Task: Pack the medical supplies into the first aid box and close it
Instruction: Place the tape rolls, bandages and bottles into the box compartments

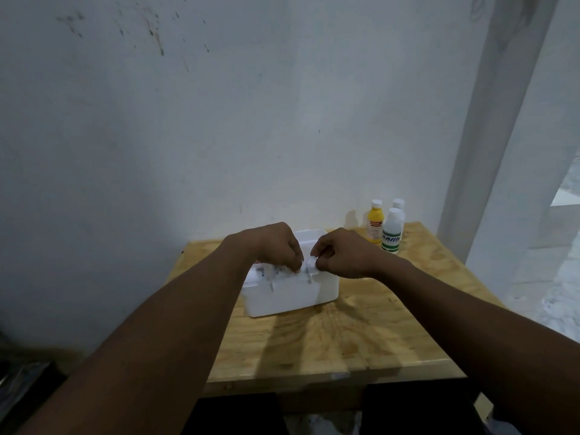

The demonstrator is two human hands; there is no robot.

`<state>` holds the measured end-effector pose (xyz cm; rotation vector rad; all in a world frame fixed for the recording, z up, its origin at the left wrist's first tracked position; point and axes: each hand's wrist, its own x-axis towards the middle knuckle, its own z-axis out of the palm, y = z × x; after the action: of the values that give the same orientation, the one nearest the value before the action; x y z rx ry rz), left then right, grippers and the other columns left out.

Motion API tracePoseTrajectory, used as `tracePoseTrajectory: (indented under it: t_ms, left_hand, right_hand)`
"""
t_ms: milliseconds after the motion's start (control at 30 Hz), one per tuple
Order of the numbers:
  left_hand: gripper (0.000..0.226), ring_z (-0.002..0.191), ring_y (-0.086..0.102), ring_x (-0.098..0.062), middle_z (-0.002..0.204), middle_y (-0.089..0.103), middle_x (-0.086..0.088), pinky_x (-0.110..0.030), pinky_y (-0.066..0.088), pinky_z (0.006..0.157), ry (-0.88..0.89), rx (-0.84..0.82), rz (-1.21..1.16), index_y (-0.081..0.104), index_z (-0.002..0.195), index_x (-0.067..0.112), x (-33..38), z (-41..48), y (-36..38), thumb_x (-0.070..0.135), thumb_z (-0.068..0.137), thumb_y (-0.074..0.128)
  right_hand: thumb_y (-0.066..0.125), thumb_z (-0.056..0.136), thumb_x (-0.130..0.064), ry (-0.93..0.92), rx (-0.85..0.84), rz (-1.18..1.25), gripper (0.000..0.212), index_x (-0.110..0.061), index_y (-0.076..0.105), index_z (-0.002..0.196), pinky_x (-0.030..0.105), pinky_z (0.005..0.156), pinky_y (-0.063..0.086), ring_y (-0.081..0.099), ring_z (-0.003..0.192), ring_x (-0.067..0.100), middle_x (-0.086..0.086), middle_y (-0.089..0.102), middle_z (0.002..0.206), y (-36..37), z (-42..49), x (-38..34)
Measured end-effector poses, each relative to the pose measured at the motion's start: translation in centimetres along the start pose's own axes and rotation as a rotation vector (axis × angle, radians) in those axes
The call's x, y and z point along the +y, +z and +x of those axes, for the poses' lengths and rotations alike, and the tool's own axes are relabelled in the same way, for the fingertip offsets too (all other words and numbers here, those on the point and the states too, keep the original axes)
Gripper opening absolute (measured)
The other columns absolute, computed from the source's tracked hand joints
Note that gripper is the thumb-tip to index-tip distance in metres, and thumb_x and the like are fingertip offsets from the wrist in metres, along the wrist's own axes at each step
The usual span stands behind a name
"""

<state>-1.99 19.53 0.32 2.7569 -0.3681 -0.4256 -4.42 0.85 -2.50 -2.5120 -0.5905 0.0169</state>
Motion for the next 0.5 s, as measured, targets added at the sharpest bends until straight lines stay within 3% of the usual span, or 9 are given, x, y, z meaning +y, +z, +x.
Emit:
tracePoseTrajectory:
  t_ms: [267,367,500]
  left_hand:
    - [0.029,0.082,0.063,-0.009,0.095,0.070,0.008,-0.022,0.050,0.071,-0.002,-0.022,-0.025,0.080,0.109,0.019,0.08,-0.29,-0.29,0.024,0.081,0.079]
    - [0.028,0.085,0.065,-0.013,0.098,0.073,0.005,-0.026,0.054,0.077,-0.006,-0.021,-0.034,0.081,0.107,0.019,0.06,-0.20,-0.33,0.024,0.080,0.080]
    - [0.026,0.087,0.066,-0.016,0.103,0.076,0.000,-0.034,0.057,0.086,-0.015,-0.019,-0.039,0.082,0.104,0.020,-0.08,-0.10,-0.33,0.024,0.078,0.080]
  right_hand:
    - [0.061,0.087,-0.021,-0.010,0.034,0.037,0.027,-0.012,0.077,0.108,0.022,0.076,0.052,0.066,0.093,0.014,0.002,0.075,0.108,0.19,0.20,0.06]
    - [0.059,0.090,-0.022,-0.007,0.056,0.056,0.026,-0.012,0.078,0.105,0.017,0.067,0.046,0.066,0.089,0.013,0.002,0.076,0.105,0.29,0.35,0.17]
    - [0.062,0.092,-0.028,-0.003,0.086,0.077,0.024,-0.013,0.078,0.102,0.020,0.069,0.045,0.066,0.088,0.013,0.002,0.076,0.101,0.51,0.58,0.10]
